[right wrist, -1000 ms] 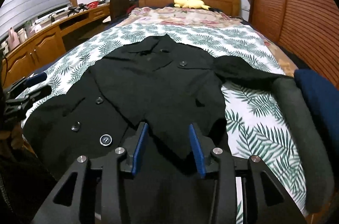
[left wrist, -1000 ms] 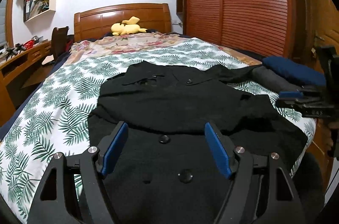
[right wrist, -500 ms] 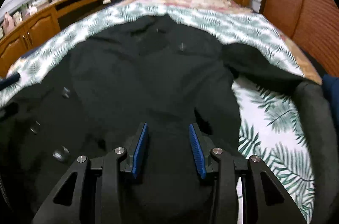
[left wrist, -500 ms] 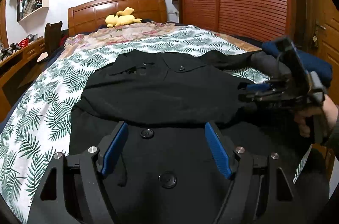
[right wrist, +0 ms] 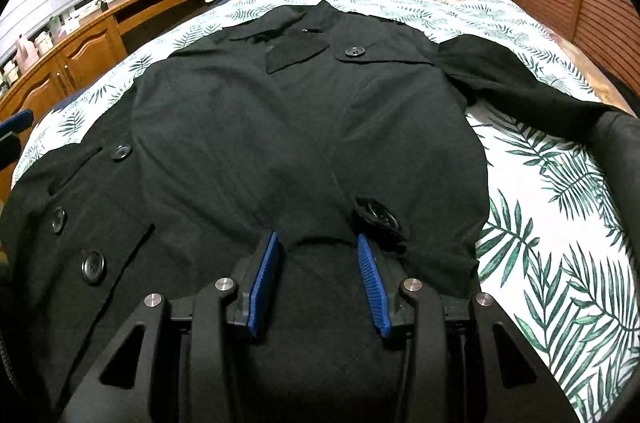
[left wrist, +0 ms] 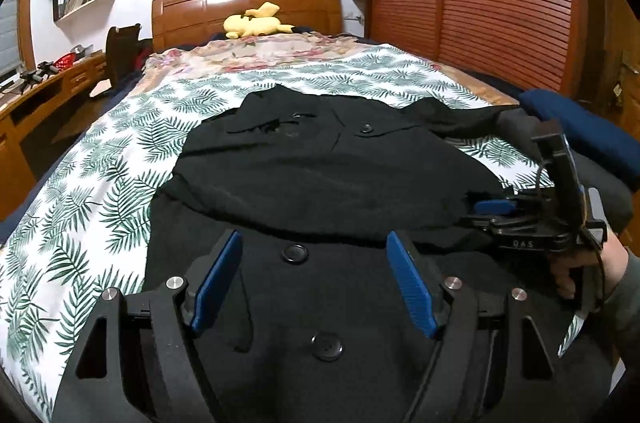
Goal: Fold large clothes
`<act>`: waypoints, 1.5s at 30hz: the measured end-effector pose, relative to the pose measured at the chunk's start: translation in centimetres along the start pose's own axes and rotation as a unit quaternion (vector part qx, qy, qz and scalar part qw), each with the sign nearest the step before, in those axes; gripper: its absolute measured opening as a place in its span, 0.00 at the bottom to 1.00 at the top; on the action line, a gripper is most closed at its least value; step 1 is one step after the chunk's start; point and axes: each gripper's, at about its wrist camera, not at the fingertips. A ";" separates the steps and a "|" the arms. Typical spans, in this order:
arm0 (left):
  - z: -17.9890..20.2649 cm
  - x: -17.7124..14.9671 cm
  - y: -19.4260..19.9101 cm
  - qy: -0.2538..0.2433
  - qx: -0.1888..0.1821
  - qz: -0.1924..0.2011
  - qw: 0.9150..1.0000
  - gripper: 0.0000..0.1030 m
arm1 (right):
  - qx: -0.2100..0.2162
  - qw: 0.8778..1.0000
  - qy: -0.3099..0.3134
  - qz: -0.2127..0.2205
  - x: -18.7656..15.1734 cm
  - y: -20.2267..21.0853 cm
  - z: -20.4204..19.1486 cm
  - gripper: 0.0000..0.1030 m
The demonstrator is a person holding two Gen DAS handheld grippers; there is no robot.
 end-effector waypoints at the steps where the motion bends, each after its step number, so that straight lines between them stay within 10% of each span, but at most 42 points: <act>1: 0.0 0.1 -0.1 -0.001 0.004 -0.002 1.000 0.73 | -0.002 1.000 0.002 0.002 -0.2 0.1 0.0 0.42; 30: 0.7 1.9 -8.6 -0.044 -0.097 0.007 0.994 0.73 | -0.026 0.999 0.006 0.020 -0.9 0.5 -0.7 0.43; 45: 0.3 1.4 -8.6 -0.023 -0.079 0.017 0.996 0.73 | -0.015 1.000 0.010 -0.005 -0.1 0.8 -0.4 0.46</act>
Point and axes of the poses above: each gripper's, at about its wrist camera, not at the fingertips, and y roughly against the way its jaws point, z to its right, x to its top, and after that the axes turned 4 degrees about -x, right-handed
